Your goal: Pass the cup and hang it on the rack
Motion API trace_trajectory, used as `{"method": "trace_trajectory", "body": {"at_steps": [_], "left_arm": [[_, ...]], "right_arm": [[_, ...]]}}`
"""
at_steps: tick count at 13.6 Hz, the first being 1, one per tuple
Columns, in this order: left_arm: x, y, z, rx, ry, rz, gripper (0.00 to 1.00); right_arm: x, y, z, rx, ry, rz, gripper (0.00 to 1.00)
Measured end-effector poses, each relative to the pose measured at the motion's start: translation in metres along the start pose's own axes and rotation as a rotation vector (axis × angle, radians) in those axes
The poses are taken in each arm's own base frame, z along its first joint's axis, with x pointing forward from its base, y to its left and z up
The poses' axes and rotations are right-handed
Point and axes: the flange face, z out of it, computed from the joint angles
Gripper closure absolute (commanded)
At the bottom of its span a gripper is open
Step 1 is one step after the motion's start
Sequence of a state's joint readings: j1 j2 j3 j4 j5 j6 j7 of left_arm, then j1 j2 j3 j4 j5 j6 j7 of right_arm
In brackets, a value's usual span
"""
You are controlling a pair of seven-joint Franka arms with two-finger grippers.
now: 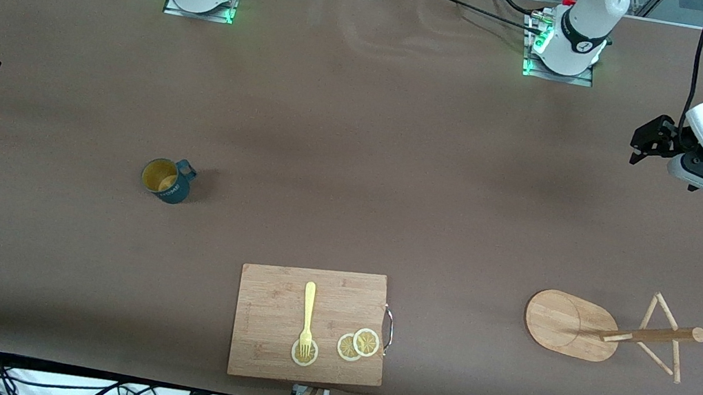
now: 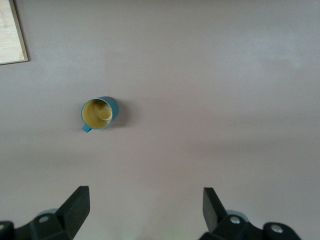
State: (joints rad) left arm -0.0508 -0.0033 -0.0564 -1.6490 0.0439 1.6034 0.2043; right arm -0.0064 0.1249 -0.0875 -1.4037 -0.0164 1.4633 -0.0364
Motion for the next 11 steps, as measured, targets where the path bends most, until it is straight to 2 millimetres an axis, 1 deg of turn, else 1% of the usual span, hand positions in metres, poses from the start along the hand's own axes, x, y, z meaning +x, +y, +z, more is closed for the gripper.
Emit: {"method": "trace_trajectory", "body": {"at_steps": [4,11], "left_arm": [[0.0000,0.0002,0.0000,0.000,0.000,0.000,0.00],[0.0000,0.0002,0.0000,0.000,0.000,0.000,0.00]], "right_arm": [[0.0045,-0.0012,0.0080,-0.001,-0.014,-0.002,0.00],[0.0046,-0.0012,0.0081,-0.001,-0.015,-0.002,0.00]]}}
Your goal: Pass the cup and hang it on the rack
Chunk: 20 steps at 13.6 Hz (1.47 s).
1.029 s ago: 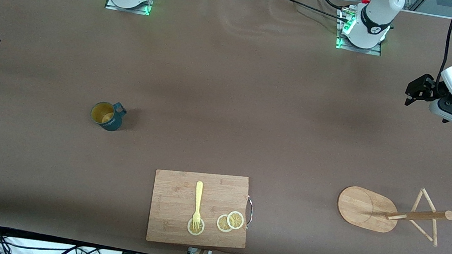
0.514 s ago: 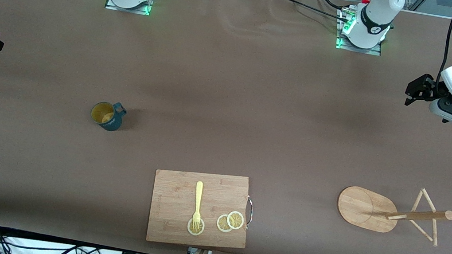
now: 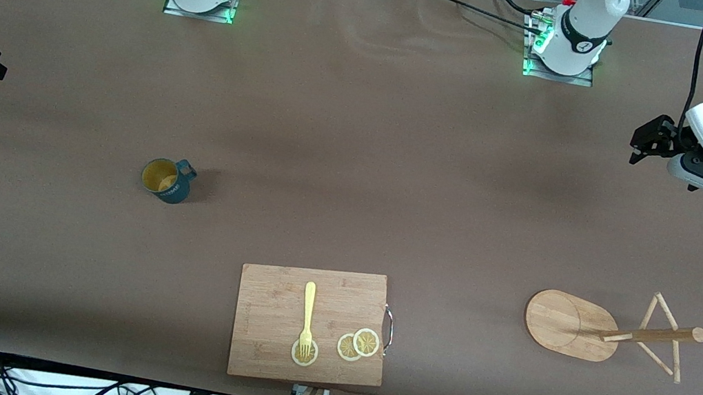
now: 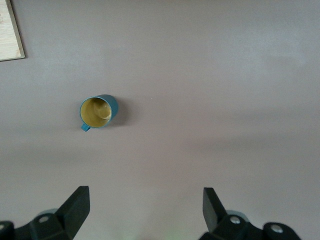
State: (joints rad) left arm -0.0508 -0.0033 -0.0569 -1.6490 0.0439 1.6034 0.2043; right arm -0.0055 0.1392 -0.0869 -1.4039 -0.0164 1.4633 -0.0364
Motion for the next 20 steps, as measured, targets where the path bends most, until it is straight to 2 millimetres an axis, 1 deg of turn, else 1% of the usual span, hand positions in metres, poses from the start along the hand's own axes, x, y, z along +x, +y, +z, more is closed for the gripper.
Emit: {"method": "trace_trajectory", "body": {"at_steps": [2,5,8,10,15,17,20], "left_arm": [[0.000,0.000,0.000,0.000,0.000,0.000,0.00],[0.000,0.000,0.000,0.000,0.000,0.000,0.00],[0.000,0.000,0.000,-0.001,-0.003,0.000,0.00],[-0.001,0.000,0.001,-0.001,-0.005,0.000,0.00],[-0.001,0.000,0.001,-0.001,-0.006,0.000,0.00],[-0.001,0.000,0.001,-0.001,-0.007,0.000,0.00],[-0.001,0.000,0.001,-0.003,-0.013,-0.001,0.00]], "right_arm": [[0.001,0.000,0.003,0.000,-0.005,0.000,0.00],[0.007,-0.001,0.013,-0.001,-0.026,-0.002,0.00],[0.017,-0.006,0.040,-0.003,-0.081,-0.008,0.00],[0.021,-0.012,0.052,-0.004,-0.116,-0.019,0.00],[0.025,-0.026,0.061,-0.006,-0.137,-0.047,0.00],[0.031,-0.036,0.077,-0.008,-0.161,-0.066,0.00],[0.050,-0.071,0.111,-0.021,-0.175,-0.119,0.00]]}}
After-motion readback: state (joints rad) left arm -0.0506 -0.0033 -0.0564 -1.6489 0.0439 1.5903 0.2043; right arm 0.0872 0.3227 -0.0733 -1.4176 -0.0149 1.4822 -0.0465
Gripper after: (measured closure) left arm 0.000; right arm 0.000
